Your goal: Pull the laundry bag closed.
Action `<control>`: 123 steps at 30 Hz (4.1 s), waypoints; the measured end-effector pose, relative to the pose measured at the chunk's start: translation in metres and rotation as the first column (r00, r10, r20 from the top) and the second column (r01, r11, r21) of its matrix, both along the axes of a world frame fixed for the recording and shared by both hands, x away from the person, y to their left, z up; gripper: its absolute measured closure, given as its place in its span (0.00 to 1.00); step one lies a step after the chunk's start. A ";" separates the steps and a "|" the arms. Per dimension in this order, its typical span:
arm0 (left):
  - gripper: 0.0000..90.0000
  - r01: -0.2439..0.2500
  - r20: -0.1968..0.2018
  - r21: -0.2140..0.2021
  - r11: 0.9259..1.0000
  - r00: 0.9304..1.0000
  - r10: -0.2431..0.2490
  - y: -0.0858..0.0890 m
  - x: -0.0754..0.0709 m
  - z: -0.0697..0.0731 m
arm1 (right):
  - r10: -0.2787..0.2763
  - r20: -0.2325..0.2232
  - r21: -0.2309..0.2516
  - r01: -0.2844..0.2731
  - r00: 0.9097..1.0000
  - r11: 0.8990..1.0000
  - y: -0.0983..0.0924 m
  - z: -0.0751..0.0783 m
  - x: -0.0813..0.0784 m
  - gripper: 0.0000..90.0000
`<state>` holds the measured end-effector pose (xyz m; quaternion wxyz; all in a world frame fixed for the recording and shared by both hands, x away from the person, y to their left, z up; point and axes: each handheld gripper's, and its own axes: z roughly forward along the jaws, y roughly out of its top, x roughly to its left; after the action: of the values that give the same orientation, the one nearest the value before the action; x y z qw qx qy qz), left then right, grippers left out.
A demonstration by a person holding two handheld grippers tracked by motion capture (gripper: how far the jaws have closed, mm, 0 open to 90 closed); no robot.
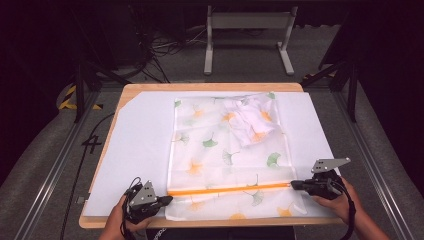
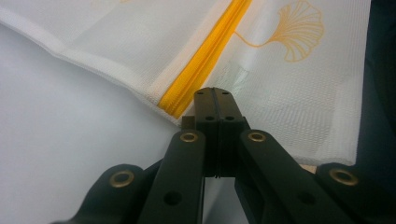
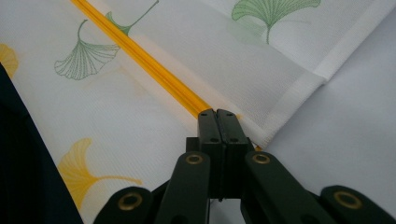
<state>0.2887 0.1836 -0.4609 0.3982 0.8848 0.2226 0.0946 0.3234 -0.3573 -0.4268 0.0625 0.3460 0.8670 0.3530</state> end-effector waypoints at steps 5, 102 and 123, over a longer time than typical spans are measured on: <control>1.00 0.000 0.002 0.001 1.000 1.000 0.000 0.000 0.000 0.000 | -0.004 0.000 0.014 0.004 1.000 1.000 -0.002 -0.001 -0.001 1.00; 0.25 -0.319 0.175 -0.090 0.943 0.927 0.330 0.078 0.028 0.017 | -0.262 0.368 0.034 0.269 0.892 0.963 -0.044 0.008 -0.005 0.19; 0.13 -0.382 0.154 -0.211 0.900 0.896 0.417 0.099 0.007 0.008 | -0.300 0.408 0.060 0.302 0.862 0.951 -0.052 -0.003 -0.012 0.12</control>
<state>0.2955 0.2827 -0.4530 0.4661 0.7679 0.3675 0.2410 0.3112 -0.4096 -0.4295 0.2994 0.3945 0.7706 0.4011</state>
